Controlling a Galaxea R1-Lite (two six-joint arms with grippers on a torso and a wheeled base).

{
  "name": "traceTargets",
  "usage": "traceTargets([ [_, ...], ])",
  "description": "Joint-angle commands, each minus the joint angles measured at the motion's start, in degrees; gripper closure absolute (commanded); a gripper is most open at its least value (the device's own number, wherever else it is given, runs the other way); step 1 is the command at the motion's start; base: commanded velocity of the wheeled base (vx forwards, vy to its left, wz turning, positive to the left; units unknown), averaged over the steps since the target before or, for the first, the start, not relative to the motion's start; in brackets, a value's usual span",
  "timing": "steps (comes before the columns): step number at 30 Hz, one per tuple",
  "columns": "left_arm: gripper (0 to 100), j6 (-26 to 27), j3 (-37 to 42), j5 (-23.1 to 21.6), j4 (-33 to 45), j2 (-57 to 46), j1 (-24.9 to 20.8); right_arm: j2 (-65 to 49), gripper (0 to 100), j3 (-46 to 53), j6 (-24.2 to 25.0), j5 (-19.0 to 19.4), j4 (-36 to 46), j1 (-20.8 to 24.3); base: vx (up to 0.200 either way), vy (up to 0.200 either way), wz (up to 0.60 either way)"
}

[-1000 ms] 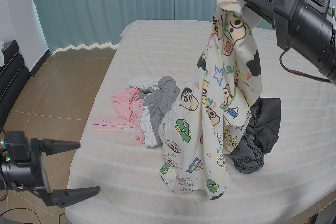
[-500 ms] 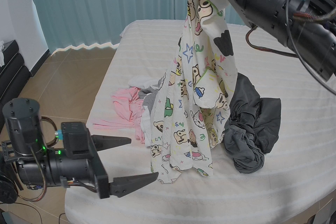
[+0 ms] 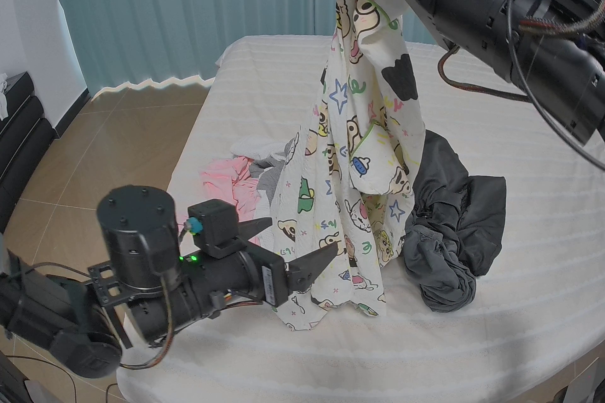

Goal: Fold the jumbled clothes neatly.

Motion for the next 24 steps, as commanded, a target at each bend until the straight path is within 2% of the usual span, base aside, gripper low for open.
traceTargets([
  [1, 0, -0.6, -4.1, 3.9, -1.8, 9.3, -3.0, -1.0, 100, 0.2, 0.0, 0.0, -0.1, 0.1, 0.000, 0.000, 0.00],
  [3, 0, -0.5, -5.0, 5.6, -1.8, 10.4, -3.3, -1.2, 100, 0.2, 0.2, 0.0, 0.0, 0.0, 0.000, 0.000, 0.00],
  [4, 0, -0.4, -6.9, 11.0, -1.8, 12.2, -3.5, -1.3, 100, 0.3, 0.7, 0.0, 0.0, 0.0, 0.000, 0.000, 0.00],
  [5, 0, -0.4, -7.3, 12.4, -1.8, 12.6, -3.5, -1.3, 100, 0.3, 0.8, 0.0, 0.0, 0.1, 0.000, 0.000, 0.00],
  [6, 0, -0.4, -8.5, 15.9, -1.8, 13.4, -3.6, -1.4, 100, 0.4, 0.8, 0.0, 0.0, 0.0, 0.000, 0.000, 0.00],
  [7, 0, -0.4, -8.6, 16.2, -1.8, 13.4, -3.6, -1.4, 100, 0.4, 0.8, 0.0, 0.0, 0.1, 0.000, 0.000, 0.00],
  [8, 0, -0.4, -9.2, 18.5, -1.8, 13.8, -3.6, -1.4, 100, 0.7, 0.8, 0.0, 0.0, 0.0, 0.000, 0.000, 0.00],
  [19, 0, -0.5, -11.7, 19.6, -1.8, 14.8, -7.0, -1.7, 100, 1.0, 0.8, 0.0, 0.0, 0.0, 0.000, 0.000, 0.00],
  [21, 0, -0.5, -13.6, 23.5, -1.8, 16.8, -7.0, -1.8, 100, 1.2, 0.8, 0.0, 0.0, -0.1, 0.000, 0.000, 0.00],
  [22, 0, -0.5, -13.6, 23.5, -1.8, 16.8, -7.0, -1.8, 100, 1.2, 0.8, 0.0, 0.0, -0.1, 0.000, 0.000, 0.00],
  [23, 0, -0.7, -15.0, 28.2, -1.8, 18.5, -7.0, -2.0, 100, 1.4, 0.8, 0.0, 0.0, -0.1, 0.000, 0.000, 0.00],
  [24, 0, -0.8, -15.4, 29.0, -1.8, 18.9, -7.0, -2.2, 100, 1.4, 0.8, 0.0, 0.0, -0.1, 0.000, 0.000, 0.00],
])
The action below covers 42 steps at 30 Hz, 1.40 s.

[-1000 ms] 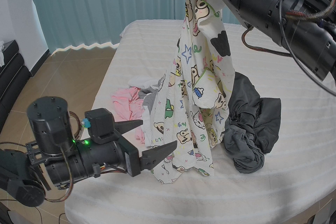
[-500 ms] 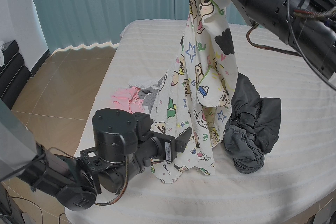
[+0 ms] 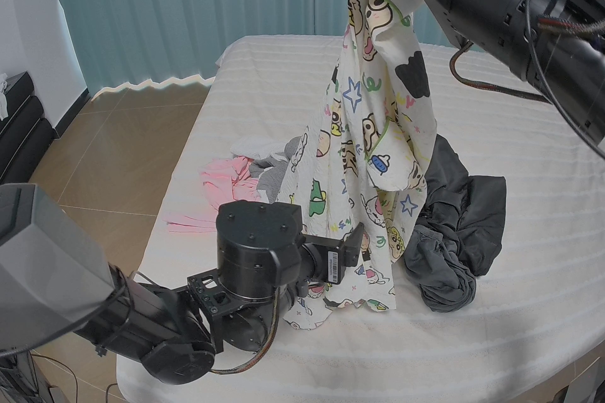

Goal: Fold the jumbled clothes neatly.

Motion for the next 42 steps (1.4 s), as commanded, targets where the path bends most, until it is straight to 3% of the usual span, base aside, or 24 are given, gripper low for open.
traceTargets([
  [1, 0, -0.4, -3.6, 7.0, 0.0, 4.1, -0.2, -0.8, 100, 0.7, 0.1, 0.1, 0.0, 0.0, 0.000, 0.000, 0.00],
  [12, 0, 0.1, -1.3, 7.6, 1.1, 4.3, -5.1, -1.2, 100, 1.4, 0.2, 0.1, 0.0, -1.0, 0.000, 0.000, 0.00],
  [17, 0, 0.1, -1.0, 9.9, 3.9, 4.4, -4.7, -1.6, 100, 1.8, 0.1, 0.1, 0.0, -1.2, 0.000, 0.000, 0.00],
  [31, 0, -0.5, -2.4, 9.9, 3.5, 8.7, -4.7, -1.6, 100, 2.2, 0.2, 0.3, -0.1, -1.9, 0.000, 0.000, 0.00],
  [32, 100, -0.6, -2.4, 9.9, 3.5, 9.1, -4.8, -1.6, 100, 2.2, 0.2, 0.3, -0.1, -2.1, 0.000, 0.000, 0.00],
  [42, 100, -2.7, -0.7, 9.7, 3.2, 8.5, -5.2, -1.9, 100, 3.2, 0.6, 0.3, 0.0, -5.4, 0.000, 0.000, 0.00],
])
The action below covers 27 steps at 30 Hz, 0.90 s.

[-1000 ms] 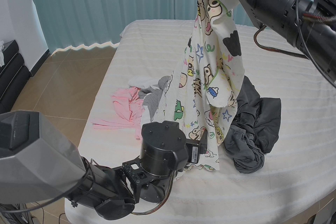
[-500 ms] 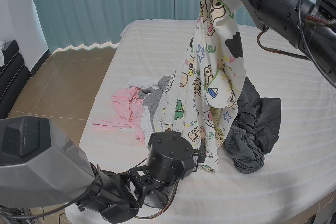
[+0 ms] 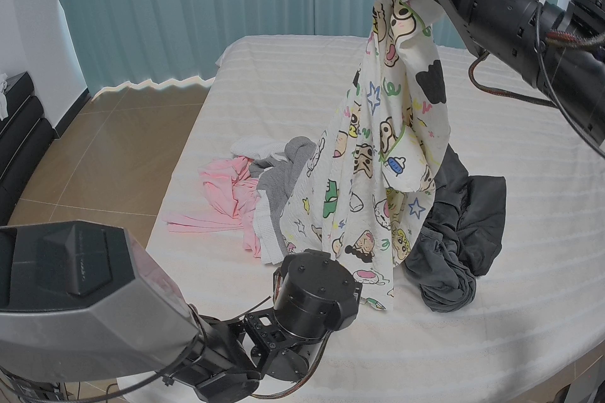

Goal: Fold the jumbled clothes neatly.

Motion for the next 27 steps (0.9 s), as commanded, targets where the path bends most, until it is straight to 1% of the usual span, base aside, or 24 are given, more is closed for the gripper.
traceTargets([
  [1, 100, -0.2, 2.3, -0.3, 0.0, -1.3, -0.4, -0.1, 100, 0.8, 0.4, 0.1, 0.1, -2.4, 0.000, 0.000, 0.00],
  [2, 100, -0.2, 3.1, -0.7, 0.0, -2.2, -0.5, -0.1, 100, 1.0, 0.5, 0.2, 0.1, -3.1, 0.000, 0.000, 0.00],
  [7, 100, -0.2, 12.1, -3.3, -0.2, -11.3, -1.0, -1.8, 100, 3.6, 1.4, 0.8, 0.1, -7.5, 0.000, 0.000, 0.00],
  [8, 100, -0.2, 12.7, -3.5, -0.2, -11.9, -1.0, -2.0, 100, 3.9, 1.4, 0.9, 0.1, -7.9, 0.000, 0.000, 0.00],
  [10, 100, -0.3, 16.4, -4.7, -0.2, -19.2, -0.2, -3.7, 100, 6.3, 1.8, 2.0, 0.1, -10.1, 0.000, 0.000, 0.00],
  [12, 100, -0.2, 17.4, -5.5, -0.1, -23.7, 0.9, -4.3, 100, 7.7, 1.8, 2.2, 0.1, -11.6, 0.000, 0.000, 0.00],
  [14, 100, -0.2, 17.6, -5.9, 0.1, -25.4, 1.3, -4.4, 100, 8.3, 2.0, 2.2, 0.1, -12.3, 0.000, 0.000, 0.00],
  [15, 100, 0.1, 17.8, -7.0, 0.6, -30.0, 2.3, -4.7, 100, 9.9, 2.1, 2.7, 0.0, -14.4, 0.000, 0.000, 0.00],
  [16, 100, 0.1, 17.8, -7.0, 0.6, -30.0, 2.3, -4.7, 100, 9.9, 2.1, 2.7, 0.0, -14.4, 0.000, 0.000, 0.00],
  [17, 100, 0.2, 17.8, -7.9, 0.7, -33.4, 3.9, -5.0, 100, 11.3, 3.2, 2.9, 0.0, -15.8, 0.000, 0.000, 0.00],
  [19, 100, 0.2, 17.8, -8.4, 1.1, -35.7, 5.5, -5.6, 100, 12.2, 4.8, 3.2, 0.1, -16.8, 0.000, 0.000, 0.00],
  [24, 100, 0.4, 17.1, -10.2, 2.6, -40.7, 8.9, -6.0, 100, 13.8, 5.2, 4.1, 0.1, -19.8, 0.000, 0.000, 0.00],
  [27, 100, 1.7, 15.0, -11.7, 4.1, -43.9, 11.7, -7.1, 100, 14.8, 5.3, 4.4, 0.0, -21.0, 0.000, 0.000, 0.00],
])
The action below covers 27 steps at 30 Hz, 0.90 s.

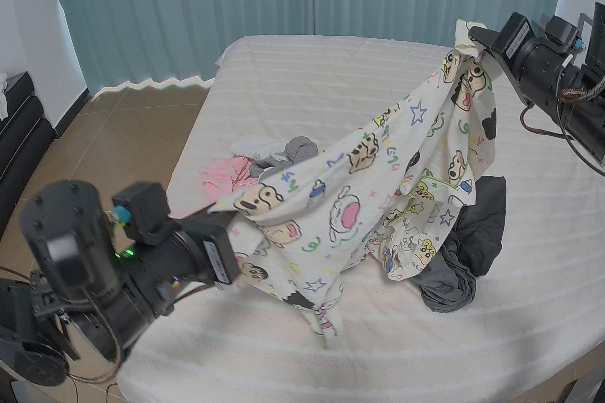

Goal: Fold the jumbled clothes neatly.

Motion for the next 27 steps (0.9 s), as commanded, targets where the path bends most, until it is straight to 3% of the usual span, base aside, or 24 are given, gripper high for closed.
traceTargets([
  [1, 100, 1.8, -3.2, -2.2, 2.3, -9.5, 5.5, -2.7, 100, 2.7, 0.4, 1.4, -0.1, -3.2, 0.000, 0.000, 0.00],
  [7, 100, 6.0, -14.4, -4.1, 7.1, -11.7, 14.8, -7.6, 100, 4.7, 0.7, 3.2, 0.1, -3.7, 0.000, 0.000, 0.00],
  [14, 100, 10.6, -20.6, -4.1, 7.6, -11.4, 15.8, -10.9, 100, 3.6, 0.6, 3.5, 0.1, -3.7, 0.000, 0.000, 0.00],
  [15, 100, 14.0, -23.8, -4.2, 7.7, -11.3, 15.8, -12.1, 100, 0.4, 0.6, 4.3, 1.0, -3.7, 0.000, 0.000, 0.00],
  [18, 100, 15.7, -26.3, -4.0, 7.7, -11.0, 15.6, -14.0, 100, -2.1, 0.7, 4.6, 4.0, -3.2, 0.000, 0.000, 0.00],
  [19, 100, 15.7, -26.3, -4.0, 7.7, -11.0, 15.6, -14.0, 100, -2.1, 0.7, 4.6, 4.0, -3.2, 0.000, 0.000, 0.00],
  [24, 100, 16.0, -11.0, -3.8, 7.1, -12.8, 14.9, -16.8, 100, 10.3, 3.0, 5.0, 5.1, -0.2, 0.000, 0.000, 0.00],
  [27, 100, 15.5, -9.9, -3.7, 7.1, -14.1, 14.9, -17.1, 100, 12.2, 5.6, 5.9, 5.0, -0.2, 0.000, 0.000, 0.00],
])
